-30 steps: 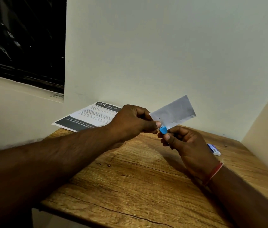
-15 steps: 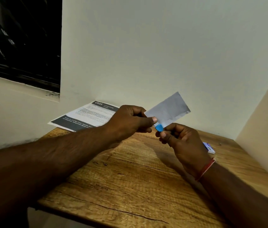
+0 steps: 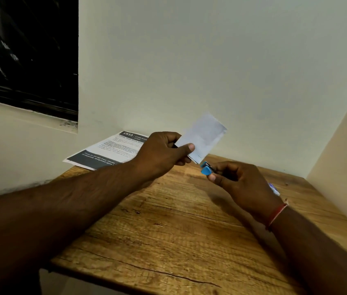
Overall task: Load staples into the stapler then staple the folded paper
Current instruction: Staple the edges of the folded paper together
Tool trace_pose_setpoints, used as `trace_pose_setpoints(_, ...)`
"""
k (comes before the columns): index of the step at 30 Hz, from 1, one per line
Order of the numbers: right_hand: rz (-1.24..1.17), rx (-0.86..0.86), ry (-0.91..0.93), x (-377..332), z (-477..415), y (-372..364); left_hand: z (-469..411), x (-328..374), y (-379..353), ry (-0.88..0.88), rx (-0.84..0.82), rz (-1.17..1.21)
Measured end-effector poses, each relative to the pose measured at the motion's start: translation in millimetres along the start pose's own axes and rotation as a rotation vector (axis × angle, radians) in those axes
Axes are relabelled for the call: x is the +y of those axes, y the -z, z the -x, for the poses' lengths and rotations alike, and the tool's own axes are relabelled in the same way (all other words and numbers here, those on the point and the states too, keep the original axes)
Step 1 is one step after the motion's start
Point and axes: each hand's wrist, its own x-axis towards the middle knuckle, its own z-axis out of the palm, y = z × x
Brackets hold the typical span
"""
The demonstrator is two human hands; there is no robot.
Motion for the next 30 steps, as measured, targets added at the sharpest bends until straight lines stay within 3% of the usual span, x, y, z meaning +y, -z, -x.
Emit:
trace_pose_setpoints(3, 0.322, 0.084, -0.048, 18, -8, 12, 1, 1, 0, 0.033, -0.017, 0.045)
trace_pose_setpoints(6, 0.476, 0.084, -0.136, 26, -11, 21, 4, 3, 0, 0.033, -0.032, 0.036)
trace_pose_setpoints(15, 0.508, 0.051, -0.22, 23, -9, 15, 8, 5, 1, -0.012, -0.042, -0.02)
trace_pose_setpoints(17, 0.395, 0.133, -0.139, 16, -6, 14, 8, 5, 0, -0.015, -0.041, -0.039)
trace_pose_setpoints(19, 0.024, 0.157, -0.092, 1, -1, 11, 7, 5, 0, -0.022, -0.055, -0.045)
trace_pose_setpoints(21, -0.433, 0.059, -0.107, -15, 3, 4, 8, 6, -1, -0.02, -0.075, -0.043)
trace_pose_setpoints(23, -0.64, -0.008, -0.108, -26, 8, -5, 9, 7, -3, -0.017, -0.086, -0.057)
trace_pose_setpoints(30, -0.518, 0.127, -0.087, -37, 19, -16, 15, 9, -6, -0.226, 0.016, -0.346)
